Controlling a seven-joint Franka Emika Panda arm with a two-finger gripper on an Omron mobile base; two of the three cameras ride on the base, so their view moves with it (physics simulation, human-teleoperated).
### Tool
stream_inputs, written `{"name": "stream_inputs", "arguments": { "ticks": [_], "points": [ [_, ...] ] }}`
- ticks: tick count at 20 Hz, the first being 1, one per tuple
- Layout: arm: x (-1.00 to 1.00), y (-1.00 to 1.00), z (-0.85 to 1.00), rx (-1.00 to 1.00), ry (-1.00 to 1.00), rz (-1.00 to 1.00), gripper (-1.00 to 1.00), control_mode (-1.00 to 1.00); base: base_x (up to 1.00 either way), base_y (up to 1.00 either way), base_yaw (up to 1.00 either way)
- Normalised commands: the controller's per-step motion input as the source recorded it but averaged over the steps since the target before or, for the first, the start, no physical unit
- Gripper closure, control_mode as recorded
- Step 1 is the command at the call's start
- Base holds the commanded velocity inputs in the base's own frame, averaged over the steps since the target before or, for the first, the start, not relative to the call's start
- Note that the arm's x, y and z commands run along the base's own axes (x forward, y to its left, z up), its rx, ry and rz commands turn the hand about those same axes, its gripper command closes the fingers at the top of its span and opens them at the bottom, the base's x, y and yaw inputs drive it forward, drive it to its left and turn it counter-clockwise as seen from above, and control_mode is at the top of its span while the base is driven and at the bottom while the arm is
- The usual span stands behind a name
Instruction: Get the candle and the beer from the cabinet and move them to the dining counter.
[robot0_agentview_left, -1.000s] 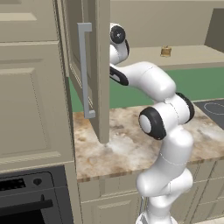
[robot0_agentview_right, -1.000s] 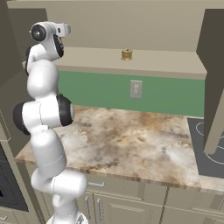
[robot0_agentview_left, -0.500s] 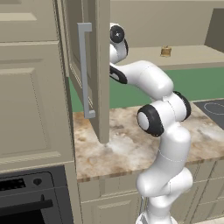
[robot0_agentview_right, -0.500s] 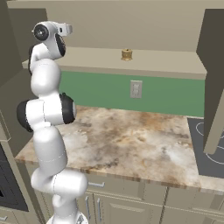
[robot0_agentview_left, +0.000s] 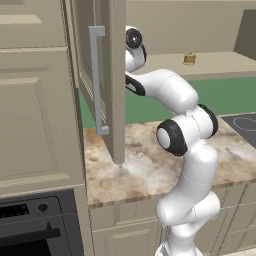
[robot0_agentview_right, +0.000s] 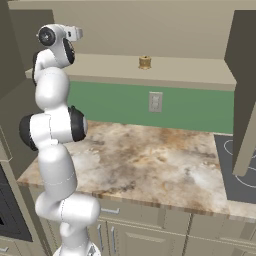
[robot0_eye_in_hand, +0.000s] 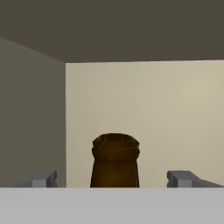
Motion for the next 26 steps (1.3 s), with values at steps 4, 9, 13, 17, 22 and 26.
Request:
{"name": "stream_inputs", "arguments": {
  "ticks": [4, 9, 13, 17, 22, 26],
  "points": [
    [0.00, 0.00, 0.00, 0.00, 0.00, 0.00, -1.00, -1.00, 0.00, 0.00, 0.00],
    [0.00, 0.00, 0.00, 0.00, 0.00, 0.00, -1.00, -1.00, 0.00, 0.00, 0.00],
    [0.00, 0.00, 0.00, 0.00, 0.00, 0.00, 1.00, -1.00, 0.00, 0.00, 0.00],
    [0.00, 0.00, 0.00, 0.00, 0.00, 0.00, 1.00, -1.00, 0.00, 0.00, 0.00],
    [0.00, 0.00, 0.00, 0.00, 0.00, 0.00, 1.00, -1.00, 0.00, 0.00, 0.00],
    [0.00, 0.00, 0.00, 0.00, 0.00, 0.00, 1.00, -1.00, 0.00, 0.00, 0.00]
  ]
}}
